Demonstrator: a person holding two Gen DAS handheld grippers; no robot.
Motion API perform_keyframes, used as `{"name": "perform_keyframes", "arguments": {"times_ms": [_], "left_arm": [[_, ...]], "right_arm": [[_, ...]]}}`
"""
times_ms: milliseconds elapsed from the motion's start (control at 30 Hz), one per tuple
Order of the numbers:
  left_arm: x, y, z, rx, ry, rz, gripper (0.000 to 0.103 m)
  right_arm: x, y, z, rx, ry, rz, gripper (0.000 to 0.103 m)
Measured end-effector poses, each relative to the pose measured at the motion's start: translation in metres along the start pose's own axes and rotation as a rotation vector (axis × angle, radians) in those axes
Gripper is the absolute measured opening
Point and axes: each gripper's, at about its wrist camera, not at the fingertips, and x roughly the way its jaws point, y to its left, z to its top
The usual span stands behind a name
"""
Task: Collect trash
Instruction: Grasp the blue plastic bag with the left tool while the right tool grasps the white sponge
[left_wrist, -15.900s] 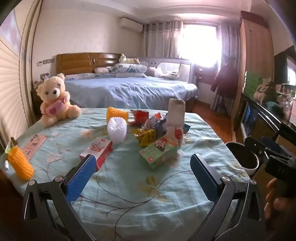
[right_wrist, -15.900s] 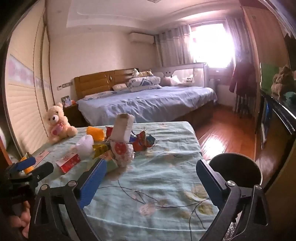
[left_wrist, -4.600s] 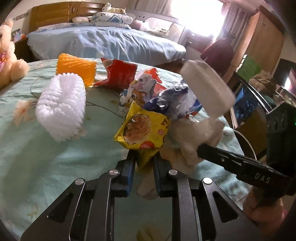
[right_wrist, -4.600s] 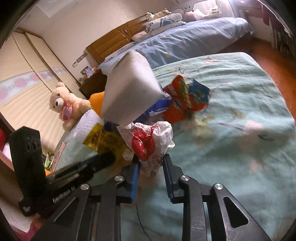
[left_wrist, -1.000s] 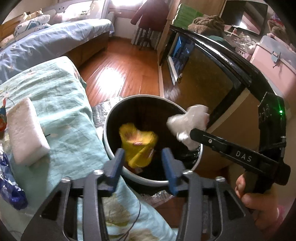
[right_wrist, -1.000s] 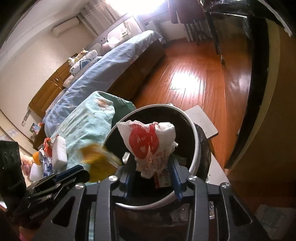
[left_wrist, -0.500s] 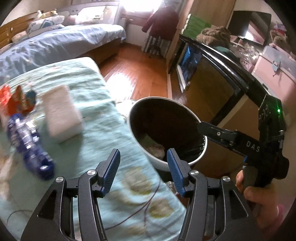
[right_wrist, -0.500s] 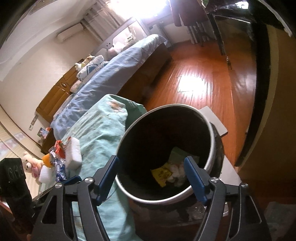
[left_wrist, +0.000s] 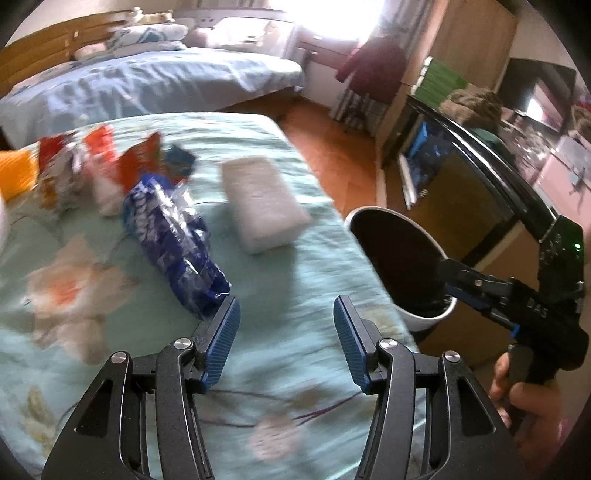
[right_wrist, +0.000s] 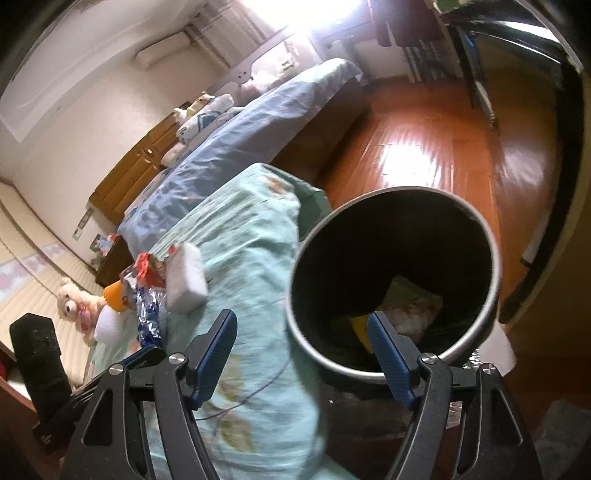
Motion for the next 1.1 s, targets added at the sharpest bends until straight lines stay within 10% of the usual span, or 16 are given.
{"name": "perform_keyframes", "arguments": {"times_ms": [1100], "left_arm": [[-0.007, 0.101, 0.011, -0.135, -0.036, 0.107, 0.065]], "right_arm": [[0.093, 0.111, 0.004, -0.248, 0.116, 0.032, 0.075]]}}
